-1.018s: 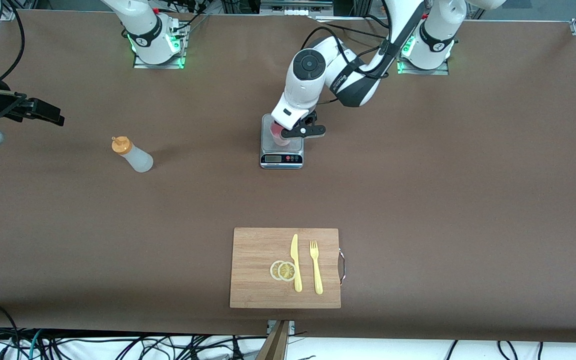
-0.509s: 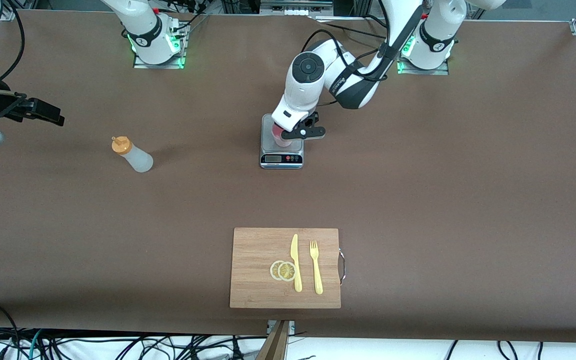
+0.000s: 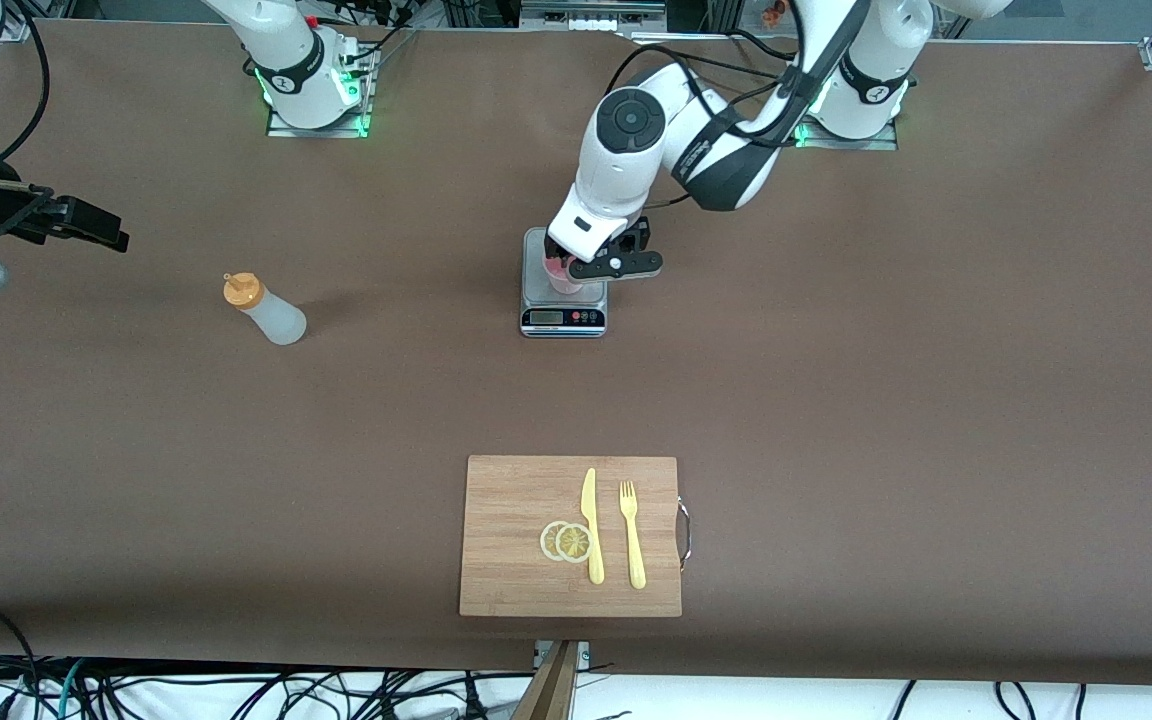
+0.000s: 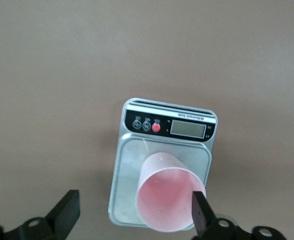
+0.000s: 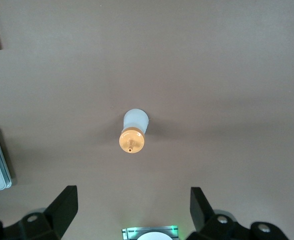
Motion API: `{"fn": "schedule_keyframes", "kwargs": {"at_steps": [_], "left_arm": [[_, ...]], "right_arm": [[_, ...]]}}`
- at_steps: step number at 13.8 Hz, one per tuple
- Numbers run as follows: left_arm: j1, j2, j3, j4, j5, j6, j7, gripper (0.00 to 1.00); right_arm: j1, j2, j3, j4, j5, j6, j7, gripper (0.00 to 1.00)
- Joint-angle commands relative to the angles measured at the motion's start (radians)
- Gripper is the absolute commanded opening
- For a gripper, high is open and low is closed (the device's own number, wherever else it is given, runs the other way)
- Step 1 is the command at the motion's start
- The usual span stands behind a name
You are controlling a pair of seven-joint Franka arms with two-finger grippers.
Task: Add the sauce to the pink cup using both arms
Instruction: 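Release the cup and withdraw the left gripper to rest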
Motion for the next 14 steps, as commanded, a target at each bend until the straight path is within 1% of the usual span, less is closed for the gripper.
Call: {"fn": "schedule_keyframes", "kwargs": {"at_steps": [1,3,4,6,7,9,11,14], "left_arm": [[0.083,-0.027,0.007,0.148,0.014,-0.214,0.099,1.00],[0.130,-0.028,0.021,0.232,0.023,-0.300,0.107,1.00],[0.153,-0.036,0.042,0.260,0.026,-0.331,0.129,1.00],[0.195,-0.067,0.085,0.271,0.014,-0.372,0.257,1.00],[0.234,-0.085,0.092,0.271,0.012,-0.383,0.306,1.00],[0.329,-0.130,0.092,0.270,0.015,-0.433,0.407,1.00],[0.437,-0.172,0.092,0.271,0.015,-0.493,0.555,1.00],[0.580,-0.219,0.090,0.274,0.011,-0.541,0.633,1.00]], "right_arm": [[-0.005,0.004,0.007,0.020,-0.002,-0.017,0.007,0.99],[-0.005,0.004,0.007,0.020,-0.004,-0.020,0.010,0.99],[-0.003,0.003,0.007,0.020,-0.004,-0.017,0.010,0.99],[-0.002,0.004,0.008,0.020,0.001,-0.022,0.013,0.99],[-0.003,0.006,0.008,0.020,0.011,-0.022,0.003,0.99],[0.000,0.008,0.008,0.021,0.034,-0.014,-0.002,0.99],[0.004,0.012,0.008,0.018,0.036,-0.020,-0.013,0.99],[0.004,0.037,0.008,0.021,0.036,-0.017,-0.017,0.99]]}}
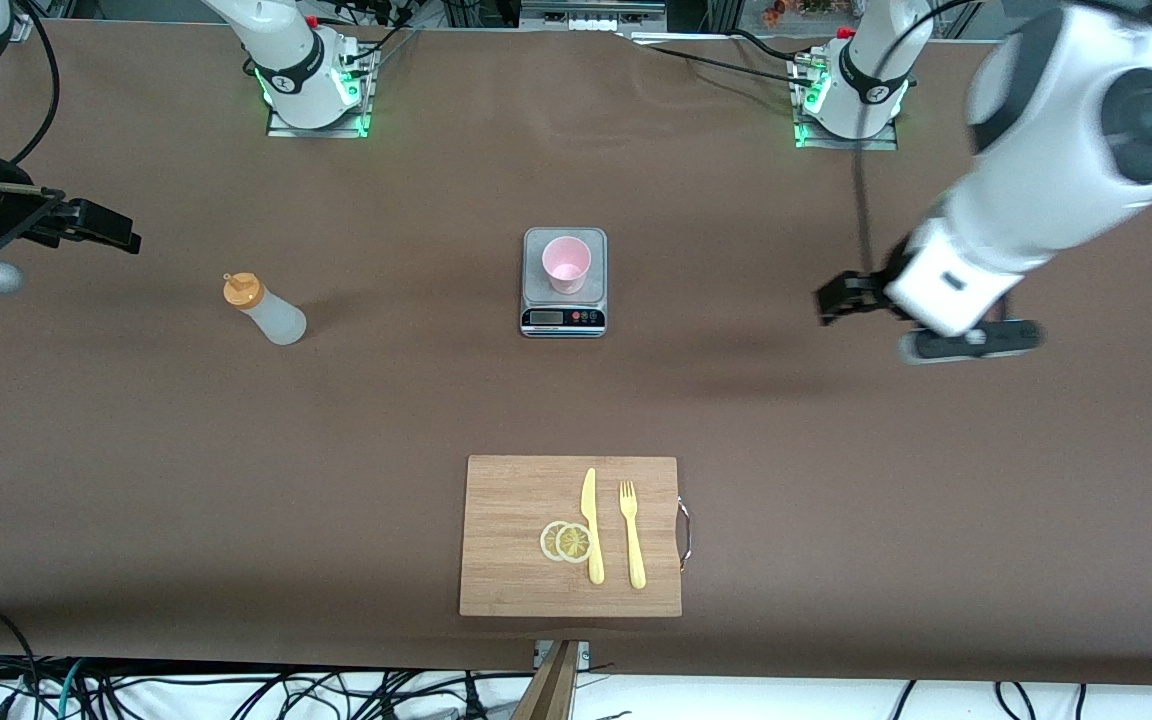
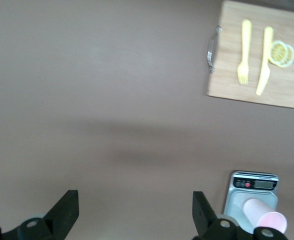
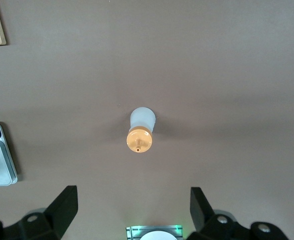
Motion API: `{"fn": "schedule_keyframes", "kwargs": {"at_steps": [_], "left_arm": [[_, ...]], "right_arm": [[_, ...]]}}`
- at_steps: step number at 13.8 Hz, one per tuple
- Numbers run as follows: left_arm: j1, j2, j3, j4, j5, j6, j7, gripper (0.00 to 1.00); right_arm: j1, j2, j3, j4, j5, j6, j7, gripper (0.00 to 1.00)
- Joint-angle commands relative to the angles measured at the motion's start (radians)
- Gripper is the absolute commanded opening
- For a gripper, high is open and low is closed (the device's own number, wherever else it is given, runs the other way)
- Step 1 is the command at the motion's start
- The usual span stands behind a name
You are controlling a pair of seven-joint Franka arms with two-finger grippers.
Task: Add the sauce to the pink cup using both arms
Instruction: 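Release the cup and withdraw the left gripper to rest, then reach the right gripper to the white sauce bottle and grasp it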
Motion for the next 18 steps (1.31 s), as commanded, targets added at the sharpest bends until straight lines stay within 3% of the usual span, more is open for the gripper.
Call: {"fn": "schedule_keyframes", "kwargs": {"at_steps": [1,5,7,10,13,18], "left_arm": [[0.101,-0.045,-0.016,-0.007,0.009,-0.041,0.072,1.00],[0.185,-0.058,-0.013,0.024,0.022,-0.116,0.236,1.00],[0.224,-0.056,-0.012,0.027,0.024,-0.128,0.342,1.00],[0.230,-0.044,-0.012,0.032,0.025,-0.137,0.349,1.00],[0.230,-0.032,-0.013,0.035,0.026,-0.137,0.349,1.00],[0.226,-0.030,-0.015,0.039,0.026,-0.137,0.347,1.00]], "right_arm": [[0.001,0.024,0.000,0.020,0.014,-0.018,-0.024,0.99],[-0.009,0.052,-0.004,0.017,0.016,-0.027,-0.143,0.99],[-0.024,0.062,-0.012,0.009,0.014,-0.033,-0.317,0.99],[-0.082,0.066,-0.013,-0.008,0.023,-0.032,-0.542,0.99],[-0.171,0.082,-0.019,-0.019,0.106,-0.018,-0.790,0.99],[-0.315,0.199,-0.023,-0.046,0.252,0.063,-1.250,0.99]]}}
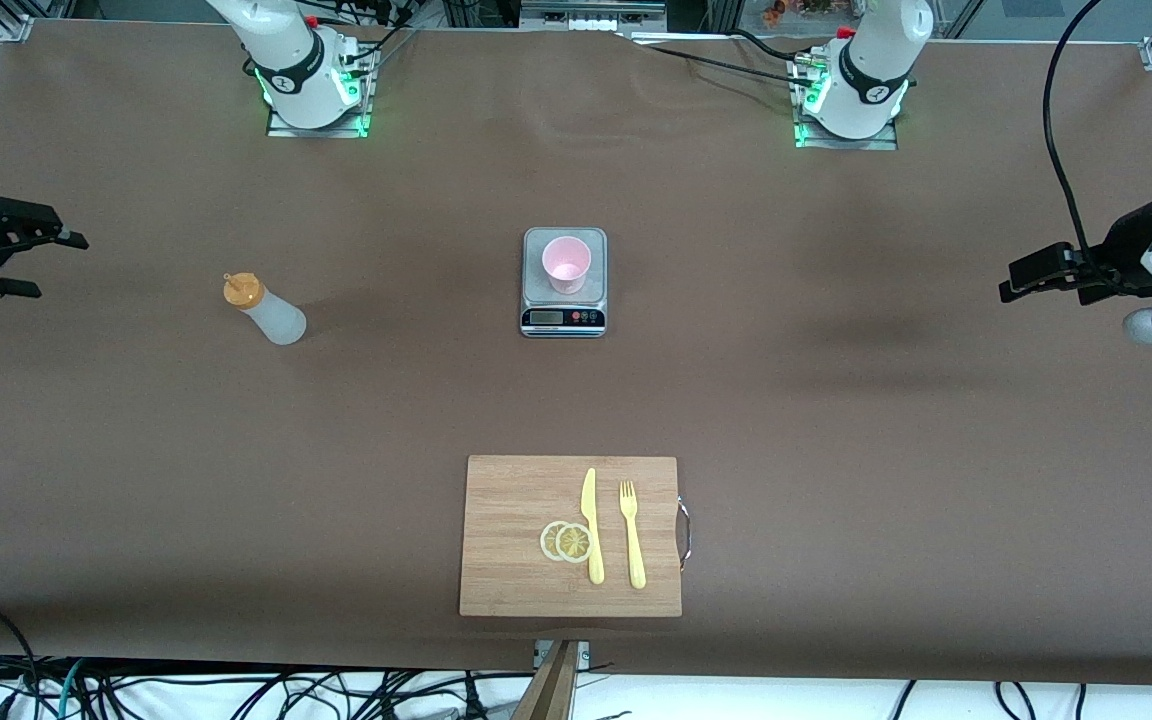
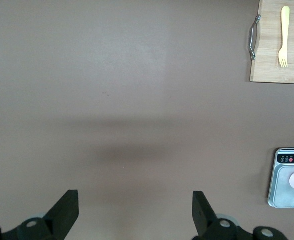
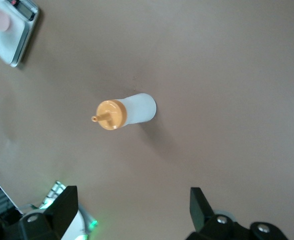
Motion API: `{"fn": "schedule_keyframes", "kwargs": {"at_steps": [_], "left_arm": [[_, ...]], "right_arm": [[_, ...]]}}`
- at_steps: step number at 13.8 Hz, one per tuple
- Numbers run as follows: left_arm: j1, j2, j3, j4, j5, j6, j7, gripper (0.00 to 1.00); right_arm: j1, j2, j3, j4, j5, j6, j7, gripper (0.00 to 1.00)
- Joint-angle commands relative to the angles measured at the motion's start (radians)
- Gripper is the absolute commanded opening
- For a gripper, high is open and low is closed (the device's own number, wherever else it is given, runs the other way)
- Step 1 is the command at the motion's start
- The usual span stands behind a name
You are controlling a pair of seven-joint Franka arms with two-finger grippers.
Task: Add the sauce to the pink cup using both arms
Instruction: 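Reach the right gripper to the white sauce bottle and grasp it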
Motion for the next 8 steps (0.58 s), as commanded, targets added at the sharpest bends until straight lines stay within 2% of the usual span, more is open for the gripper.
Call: {"fn": "schedule_keyframes", "kwargs": {"at_steps": [1,6,8], "left_arm": [[-0.002,0.009,-0.006,0.027,0.025,-0.021,0.018,1.00],[0.001,0.009,-0.006,0.027,0.025,-0.021,0.020,1.00],[0.002,0.009,-0.006,0.027,0.024,-0.021,0.020,1.00]], "right_arm": [[-0.060,0.057,0.011,-0.023,0.095,0.033,-0.179,0.99],[-0.109,0.143,0.011,-0.088,0.268,0.033,-0.414,0.99],[-0.121,0.187,0.011,-0.090,0.317,0.035,-0.577,0.99]]}}
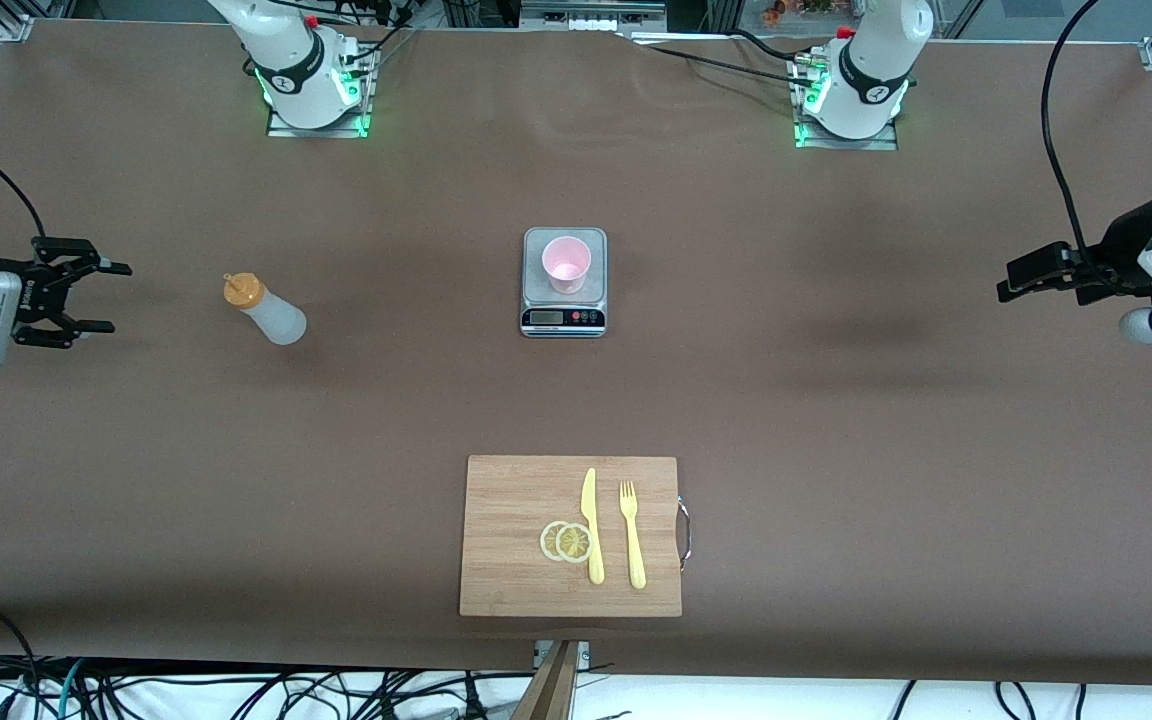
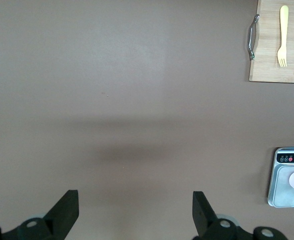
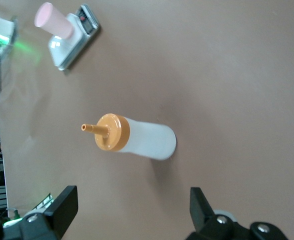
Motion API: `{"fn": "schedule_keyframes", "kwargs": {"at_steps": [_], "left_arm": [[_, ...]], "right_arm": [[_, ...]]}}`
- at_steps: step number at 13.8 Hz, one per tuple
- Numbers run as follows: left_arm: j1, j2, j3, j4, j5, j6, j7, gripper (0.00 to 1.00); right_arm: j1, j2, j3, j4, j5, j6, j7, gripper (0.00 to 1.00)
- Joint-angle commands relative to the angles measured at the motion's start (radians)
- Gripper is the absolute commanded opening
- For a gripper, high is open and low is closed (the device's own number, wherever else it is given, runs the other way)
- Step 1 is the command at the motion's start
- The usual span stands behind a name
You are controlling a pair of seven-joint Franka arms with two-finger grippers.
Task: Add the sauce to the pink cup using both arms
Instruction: 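Reach the right gripper to the white sauce bottle and grasp it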
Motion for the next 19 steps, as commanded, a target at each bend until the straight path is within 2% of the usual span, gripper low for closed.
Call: {"fn": "schedule_keyframes", "kwargs": {"at_steps": [1,4,6,8,17,19], "left_arm": [[0.003,0.012,-0.002,0.027,0.024,-0.021,0.021,1.00],[0.004,0.017,-0.002,0.027,0.022,-0.021,0.021,1.00],[0.004,0.017,-0.002,0.027,0.022,-0.021,0.021,1.00],[0.004,0.017,-0.002,0.027,0.022,-0.021,0.021,1.00],[0.001,0.017,-0.004,0.027,0.018,-0.021,0.020,1.00],[0.003,0.017,-0.004,0.027,0.016,-0.021,0.020,1.00]], "right_arm": [[-0.039,0.061,0.012,-0.009,0.089,-0.002,-0.210,0.99],[-0.052,0.139,0.012,-0.007,0.167,-0.017,-0.444,0.99],[-0.073,0.177,0.012,-0.004,0.195,-0.035,-0.508,0.99],[-0.072,0.213,0.013,-0.006,0.250,-0.048,-0.660,0.99],[-0.065,0.369,0.027,0.008,0.327,-0.140,-0.961,0.99],[-0.064,0.391,0.053,0.010,0.330,-0.153,-1.015,0.99]]}}
